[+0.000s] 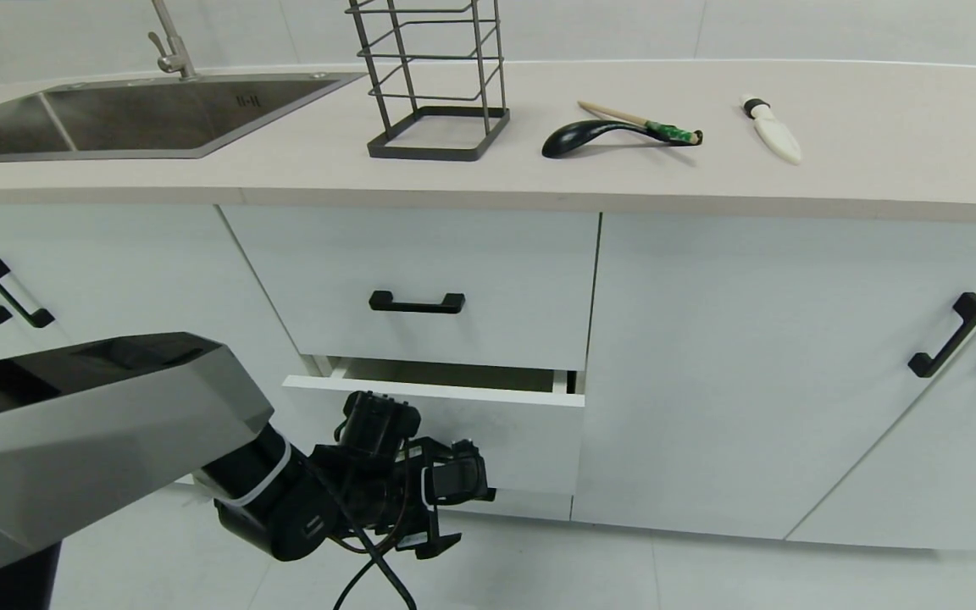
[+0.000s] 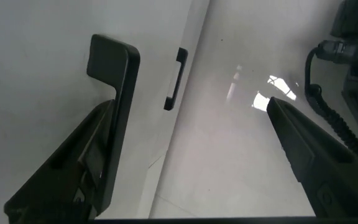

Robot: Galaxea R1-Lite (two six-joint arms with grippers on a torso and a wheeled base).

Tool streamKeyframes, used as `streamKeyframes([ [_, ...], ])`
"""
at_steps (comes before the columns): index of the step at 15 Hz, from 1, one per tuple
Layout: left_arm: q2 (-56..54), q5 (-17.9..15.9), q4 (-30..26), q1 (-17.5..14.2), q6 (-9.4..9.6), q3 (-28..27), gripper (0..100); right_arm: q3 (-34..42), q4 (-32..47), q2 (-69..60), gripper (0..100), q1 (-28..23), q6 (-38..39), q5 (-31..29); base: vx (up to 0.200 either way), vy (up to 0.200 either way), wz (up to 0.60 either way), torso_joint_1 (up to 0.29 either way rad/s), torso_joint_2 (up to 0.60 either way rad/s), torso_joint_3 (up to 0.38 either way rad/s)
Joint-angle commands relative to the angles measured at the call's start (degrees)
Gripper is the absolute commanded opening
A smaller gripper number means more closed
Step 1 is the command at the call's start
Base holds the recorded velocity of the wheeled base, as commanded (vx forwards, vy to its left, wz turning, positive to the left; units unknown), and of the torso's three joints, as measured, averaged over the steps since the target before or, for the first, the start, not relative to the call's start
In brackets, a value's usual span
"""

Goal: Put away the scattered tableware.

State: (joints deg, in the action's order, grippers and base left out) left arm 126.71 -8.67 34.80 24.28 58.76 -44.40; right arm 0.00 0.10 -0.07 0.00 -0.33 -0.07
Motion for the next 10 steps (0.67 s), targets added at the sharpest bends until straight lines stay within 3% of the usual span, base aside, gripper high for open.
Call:
streamKeyframes([
  [1,-1.3,0.1,0.4,0.0,0.04,0.2,100,0.0,0.0,0.1,0,0.0,0.0,0.0,0.0,0.0,0.0,0.0,0.0,0.0],
  [6,-12.2,0.1,0.5,3.1,0.13,7.8,100,0.0,0.0,0.1,0,0.0,0.0,0.0,0.0,0.0,0.0,0.0,0.0,0.0],
  [7,-16.9,0.2,0.4,5.2,-0.05,11.4,100,0.0,0.0,0.1,0,0.0,0.0,0.1,0.0,0.0,0.0,0.0,0.0,0.0],
  [10,-25.9,0.7,0.4,8.1,-2.68,16.6,100,0.0,0.0,0.1,0,0.0,0.0,0.1,0.0,0.0,0.0,0.0,0.0,0.0],
])
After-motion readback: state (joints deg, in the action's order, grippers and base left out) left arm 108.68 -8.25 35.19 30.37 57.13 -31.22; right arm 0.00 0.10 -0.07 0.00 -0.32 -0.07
